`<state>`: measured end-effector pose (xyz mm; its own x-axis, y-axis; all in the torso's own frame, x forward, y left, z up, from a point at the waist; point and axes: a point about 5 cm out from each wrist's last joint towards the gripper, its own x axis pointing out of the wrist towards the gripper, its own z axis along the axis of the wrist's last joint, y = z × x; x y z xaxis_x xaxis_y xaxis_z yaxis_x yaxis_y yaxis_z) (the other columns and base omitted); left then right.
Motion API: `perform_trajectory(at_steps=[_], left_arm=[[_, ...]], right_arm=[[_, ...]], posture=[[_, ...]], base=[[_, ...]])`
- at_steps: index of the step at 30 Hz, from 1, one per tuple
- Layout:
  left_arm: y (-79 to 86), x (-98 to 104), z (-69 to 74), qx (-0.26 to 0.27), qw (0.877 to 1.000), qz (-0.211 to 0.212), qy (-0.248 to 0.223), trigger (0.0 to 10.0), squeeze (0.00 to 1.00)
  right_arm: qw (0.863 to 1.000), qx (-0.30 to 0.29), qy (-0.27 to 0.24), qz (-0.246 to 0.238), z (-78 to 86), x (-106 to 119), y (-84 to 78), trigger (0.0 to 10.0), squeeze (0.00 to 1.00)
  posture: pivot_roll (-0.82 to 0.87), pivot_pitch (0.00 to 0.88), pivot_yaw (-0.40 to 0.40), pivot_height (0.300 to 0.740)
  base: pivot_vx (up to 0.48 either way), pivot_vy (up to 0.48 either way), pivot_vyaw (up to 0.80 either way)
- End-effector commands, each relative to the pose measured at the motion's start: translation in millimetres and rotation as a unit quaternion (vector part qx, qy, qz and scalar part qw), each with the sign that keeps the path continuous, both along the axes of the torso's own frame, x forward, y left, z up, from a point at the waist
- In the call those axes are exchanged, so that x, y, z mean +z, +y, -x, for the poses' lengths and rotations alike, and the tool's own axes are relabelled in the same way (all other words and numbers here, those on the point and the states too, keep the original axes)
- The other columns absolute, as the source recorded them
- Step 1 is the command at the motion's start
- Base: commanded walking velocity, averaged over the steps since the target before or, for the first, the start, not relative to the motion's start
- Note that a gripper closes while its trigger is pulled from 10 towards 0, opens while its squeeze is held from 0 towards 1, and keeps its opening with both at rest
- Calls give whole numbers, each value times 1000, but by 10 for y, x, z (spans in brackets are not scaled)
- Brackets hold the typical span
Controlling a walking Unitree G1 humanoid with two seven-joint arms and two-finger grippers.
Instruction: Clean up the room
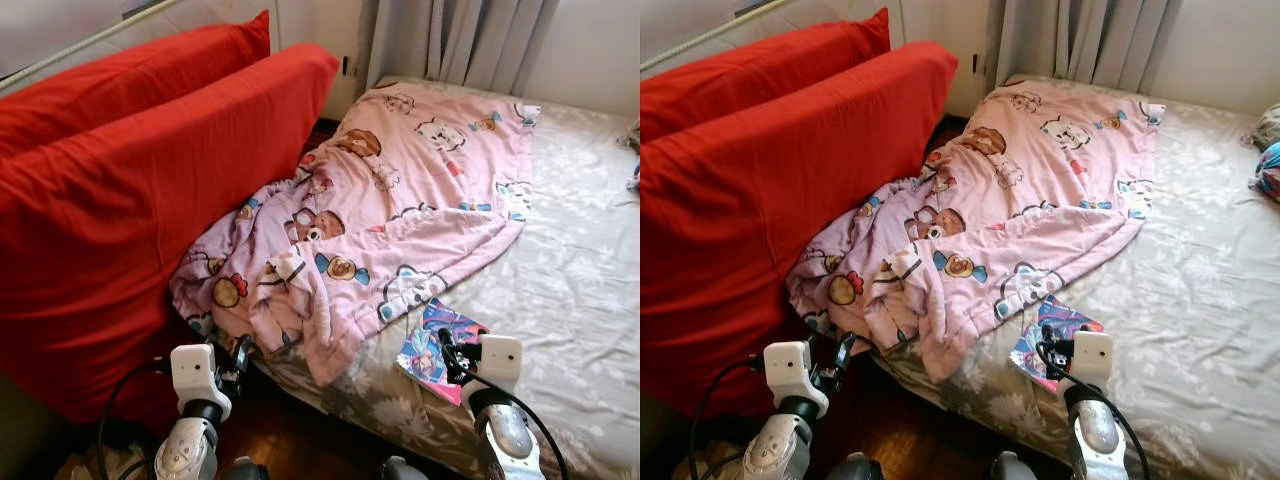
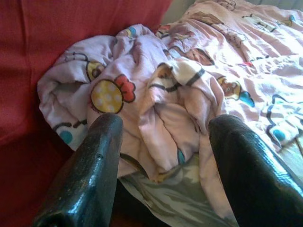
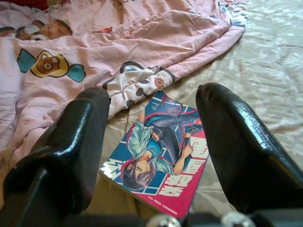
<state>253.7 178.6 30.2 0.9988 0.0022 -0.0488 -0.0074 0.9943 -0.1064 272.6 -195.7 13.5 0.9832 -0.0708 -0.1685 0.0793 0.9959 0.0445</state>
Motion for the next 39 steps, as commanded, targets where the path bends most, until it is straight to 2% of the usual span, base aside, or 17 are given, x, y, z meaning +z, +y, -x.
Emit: perform_trajectory(at_steps=[1, 7, 17, 25, 36, 39], left_arm=[[10, -9, 22, 0, 1000, 0, 5, 10000, 0], [15, -41, 33, -5, 1000, 0, 17, 10000, 0], [59, 6, -36, -6, 1000, 2, 18, 10000, 0], [107, 28, -58, -4, 1000, -3, 20, 10000, 0], [103, 37, -51, -15, 1000, -8, 22, 10000, 0], [107, 38, -56, -15, 1000, -9, 23, 10000, 0]], right_arm=[[1000, -1, 5, -1, 6, -16, 11, 10000, 0], [1000, -2, 12, -5, 8, -34, 29, 10000, 0], [999, -12, 31, -11, -37, -44, 12, 10000, 0], [1000, -12, 22, -9, -93, 1, 44, 10000, 0], [999, -11, 28, -21, -108, -13, 116, 10000, 0], [999, -10, 36, -17, -93, -36, 114, 10000, 0]], posture=[[-5, 58, -13, 666], [-3, 50, -9, 666], [6, 136, -7, 666], [13, 181, -1, 651], [20, 202, 16, 651], [20, 201, 17, 631]], base=[[0, 0, 0], [0, 0, 0], [0, 0, 0], [0, 0, 0], [0, 0, 0], [0, 0, 0]])
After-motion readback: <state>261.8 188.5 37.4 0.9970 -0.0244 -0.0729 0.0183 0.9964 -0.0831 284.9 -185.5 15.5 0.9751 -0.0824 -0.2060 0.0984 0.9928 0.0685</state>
